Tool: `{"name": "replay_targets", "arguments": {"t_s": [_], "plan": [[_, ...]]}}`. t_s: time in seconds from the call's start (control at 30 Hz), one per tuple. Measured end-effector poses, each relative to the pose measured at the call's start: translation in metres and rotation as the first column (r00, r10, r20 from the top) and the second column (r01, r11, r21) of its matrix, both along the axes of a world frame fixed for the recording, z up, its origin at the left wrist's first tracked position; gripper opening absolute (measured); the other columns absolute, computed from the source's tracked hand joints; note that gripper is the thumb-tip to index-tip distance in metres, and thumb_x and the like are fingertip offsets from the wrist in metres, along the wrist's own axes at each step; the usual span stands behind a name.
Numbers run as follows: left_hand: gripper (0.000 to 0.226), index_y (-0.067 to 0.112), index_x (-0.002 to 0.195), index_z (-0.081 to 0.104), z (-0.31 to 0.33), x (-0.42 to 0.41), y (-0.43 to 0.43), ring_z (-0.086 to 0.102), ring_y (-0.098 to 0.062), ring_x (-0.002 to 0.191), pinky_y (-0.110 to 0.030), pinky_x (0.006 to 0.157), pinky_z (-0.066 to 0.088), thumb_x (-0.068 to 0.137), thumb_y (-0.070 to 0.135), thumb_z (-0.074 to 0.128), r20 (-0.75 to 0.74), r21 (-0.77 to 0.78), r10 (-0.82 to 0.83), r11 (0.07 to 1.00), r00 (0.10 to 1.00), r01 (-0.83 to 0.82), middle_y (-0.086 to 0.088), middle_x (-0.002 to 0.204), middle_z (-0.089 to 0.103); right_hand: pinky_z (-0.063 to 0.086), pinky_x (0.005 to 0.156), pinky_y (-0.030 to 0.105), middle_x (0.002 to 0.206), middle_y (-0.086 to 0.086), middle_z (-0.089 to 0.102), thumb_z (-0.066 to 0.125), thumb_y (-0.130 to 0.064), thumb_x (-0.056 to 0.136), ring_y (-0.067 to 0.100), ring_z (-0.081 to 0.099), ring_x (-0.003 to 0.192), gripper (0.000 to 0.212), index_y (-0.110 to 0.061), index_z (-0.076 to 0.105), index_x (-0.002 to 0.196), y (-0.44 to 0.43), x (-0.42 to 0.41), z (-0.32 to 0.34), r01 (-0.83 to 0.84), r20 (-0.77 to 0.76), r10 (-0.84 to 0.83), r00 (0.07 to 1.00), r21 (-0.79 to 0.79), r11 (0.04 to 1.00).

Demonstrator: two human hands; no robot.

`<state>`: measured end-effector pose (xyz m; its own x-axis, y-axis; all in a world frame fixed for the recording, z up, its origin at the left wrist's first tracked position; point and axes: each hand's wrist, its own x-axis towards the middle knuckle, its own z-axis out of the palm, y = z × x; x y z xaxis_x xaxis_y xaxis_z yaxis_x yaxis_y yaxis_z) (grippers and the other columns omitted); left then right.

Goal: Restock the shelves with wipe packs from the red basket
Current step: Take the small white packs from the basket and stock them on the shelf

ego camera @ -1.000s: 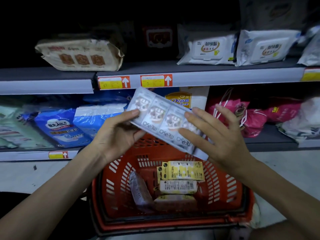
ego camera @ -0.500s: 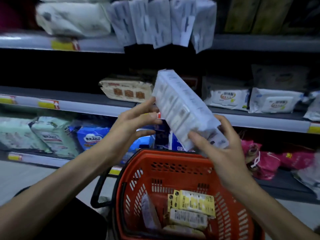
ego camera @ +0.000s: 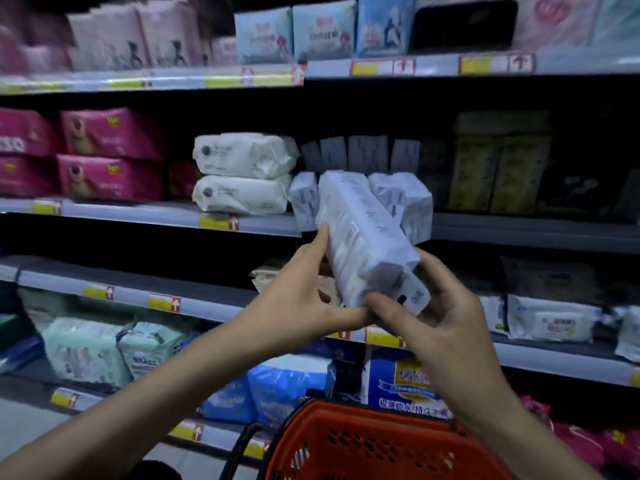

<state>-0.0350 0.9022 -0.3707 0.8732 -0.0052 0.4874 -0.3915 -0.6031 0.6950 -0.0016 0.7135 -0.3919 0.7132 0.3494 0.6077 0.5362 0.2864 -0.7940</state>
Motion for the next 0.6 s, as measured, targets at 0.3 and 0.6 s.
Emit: {"name": "replay_targets", "arguments": {"t_s": [0.3,0.6], "plan": [[0.054,0.038,0.129,0.068,0.062,0.024,0.038,0.064,0.001,0.111,-0.021,0.085,0.057,0.083,0.015,0.084,0.225,0.049,0.077,0.995,0.971,-0.090,0.009,0.120,0.071,0.060,0.091,0.027,0.119,-0.011,0.075,0.084,-0.013,0.083,0.002,0.069,0.111,0.062,-0.022,0.062,0.140,0.050,0.041,0.070,0.170,0.255,-0.147,0.956,-0.069,0.983],[0.032,0.027,0.095,0.078,0.093,0.098,0.103,0.076,-0.004,0.095,-0.026,0.086,0.061,0.086,-0.003,0.076,0.252,-0.159,0.157,0.980,0.955,-0.119,0.007,0.093,0.081,0.062,0.085,0.032,0.100,-0.006,0.077,0.088,-0.028,0.079,0.007,0.072,0.095,0.041,-0.018,0.076,0.117,0.141,0.133,0.126,0.398,0.393,-0.311,0.866,-0.164,0.902]]}}
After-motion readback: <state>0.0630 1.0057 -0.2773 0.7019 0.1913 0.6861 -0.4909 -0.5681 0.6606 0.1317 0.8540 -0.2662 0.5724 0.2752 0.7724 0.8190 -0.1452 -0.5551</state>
